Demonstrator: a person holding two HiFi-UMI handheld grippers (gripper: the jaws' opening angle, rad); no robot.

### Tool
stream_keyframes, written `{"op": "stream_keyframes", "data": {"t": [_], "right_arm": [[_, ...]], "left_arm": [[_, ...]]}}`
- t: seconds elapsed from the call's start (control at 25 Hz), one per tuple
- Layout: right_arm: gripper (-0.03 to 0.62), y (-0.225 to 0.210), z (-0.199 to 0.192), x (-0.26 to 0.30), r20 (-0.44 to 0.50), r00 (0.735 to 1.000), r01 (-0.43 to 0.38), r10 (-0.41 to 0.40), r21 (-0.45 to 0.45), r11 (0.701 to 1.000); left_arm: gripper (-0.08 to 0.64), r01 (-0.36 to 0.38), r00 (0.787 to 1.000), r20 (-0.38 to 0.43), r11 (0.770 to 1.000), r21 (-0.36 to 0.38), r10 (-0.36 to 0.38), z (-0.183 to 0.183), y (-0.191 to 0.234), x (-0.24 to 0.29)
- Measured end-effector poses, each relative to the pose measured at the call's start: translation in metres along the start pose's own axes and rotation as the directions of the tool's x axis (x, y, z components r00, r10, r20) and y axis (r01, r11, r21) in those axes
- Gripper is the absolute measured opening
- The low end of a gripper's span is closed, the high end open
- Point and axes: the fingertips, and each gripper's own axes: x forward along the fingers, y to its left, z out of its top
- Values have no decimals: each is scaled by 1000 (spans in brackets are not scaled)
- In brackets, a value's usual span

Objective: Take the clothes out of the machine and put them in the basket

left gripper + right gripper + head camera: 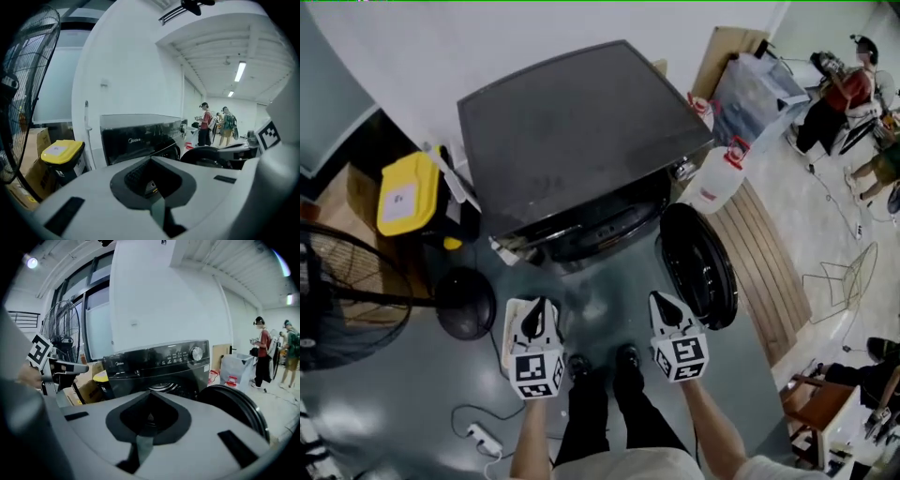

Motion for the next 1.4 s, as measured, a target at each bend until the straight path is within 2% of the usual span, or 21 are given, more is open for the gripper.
{"op": "stream_keyframes", "data": {"t": [0.24,0.6,0.84,1.08,1.24,1.4], "right_arm": [[23,-8,62,-26,67,997,30,-28,-42,999],[23,-2,145,-72,171,985,54,-37,-99,994],[23,8,188,-89,221,975,64,-31,-143,988],[23,2,217,-96,264,963,83,-44,-138,987],[23,-4,221,-103,272,960,98,-61,-122,988],[23,-6,222,-100,274,959,105,-69,-120,987]], "left_arm": [[18,16,998,54,1000,6,-16,55,-12,-19],[18,77,989,121,994,83,-87,124,-40,-44],[18,70,982,170,994,85,-84,164,-34,-52],[18,57,978,193,993,101,-76,185,-27,-61],[18,65,978,187,990,127,-89,189,-29,-66],[18,63,977,194,992,109,-84,187,-24,-65]]}}
